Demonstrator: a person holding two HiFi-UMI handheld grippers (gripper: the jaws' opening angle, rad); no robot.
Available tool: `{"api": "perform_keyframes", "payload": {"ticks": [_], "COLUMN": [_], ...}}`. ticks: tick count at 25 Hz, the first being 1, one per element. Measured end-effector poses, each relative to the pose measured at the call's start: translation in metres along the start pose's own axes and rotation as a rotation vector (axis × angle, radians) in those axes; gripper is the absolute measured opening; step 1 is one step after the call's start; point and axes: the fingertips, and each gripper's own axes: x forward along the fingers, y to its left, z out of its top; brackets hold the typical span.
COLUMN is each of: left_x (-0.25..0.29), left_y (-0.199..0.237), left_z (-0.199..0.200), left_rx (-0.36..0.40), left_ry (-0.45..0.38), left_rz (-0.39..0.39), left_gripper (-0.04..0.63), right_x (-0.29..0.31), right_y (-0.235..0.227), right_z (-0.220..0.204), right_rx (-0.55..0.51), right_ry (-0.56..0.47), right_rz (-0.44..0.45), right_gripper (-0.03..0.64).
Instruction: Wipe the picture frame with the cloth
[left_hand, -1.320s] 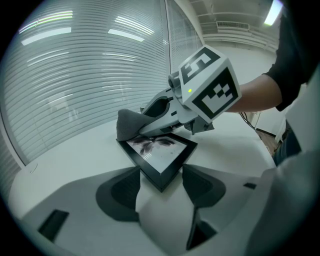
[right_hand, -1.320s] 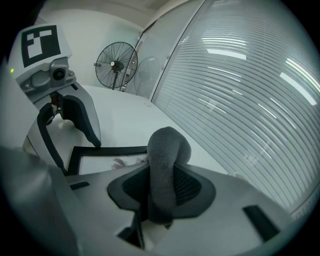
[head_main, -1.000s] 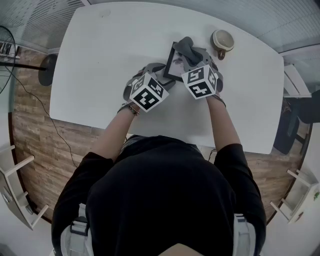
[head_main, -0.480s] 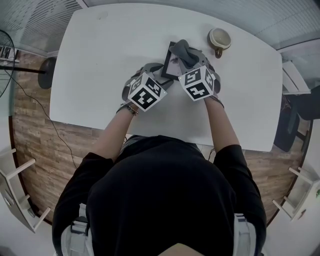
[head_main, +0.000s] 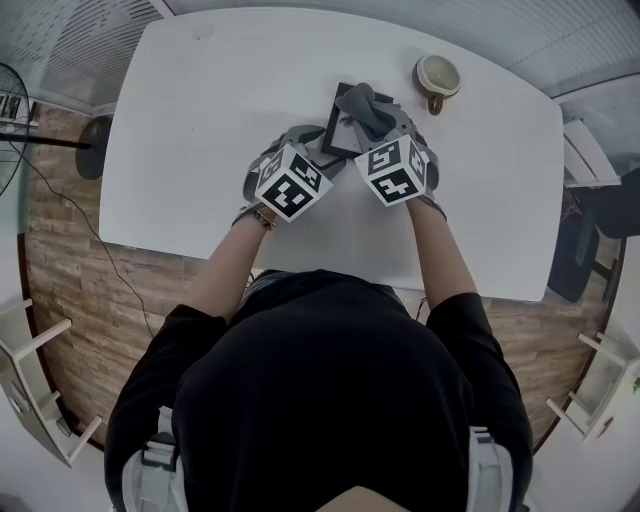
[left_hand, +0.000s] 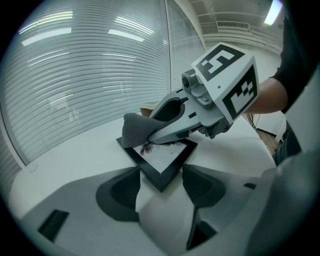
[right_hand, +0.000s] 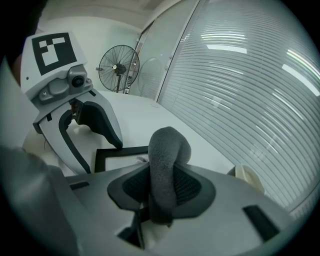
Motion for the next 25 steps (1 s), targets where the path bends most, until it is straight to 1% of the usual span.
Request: {"api": "perform_keyframes", "payload": {"ticks": [25], "left_x": [0.001], "left_y": [0.001], "left_z": [-0.001], "left_rx": [0.001], "left_ry": [-0.002], "left_rz": [0.0], "left_gripper": [0.279], "right_x": [-0.015], "right_y": [0.021], "right_z": [-0.003], "right_rx": [0.025], "right_ry": [-0.011], "right_rz": [0.03], "right_gripper": [0.121]}}
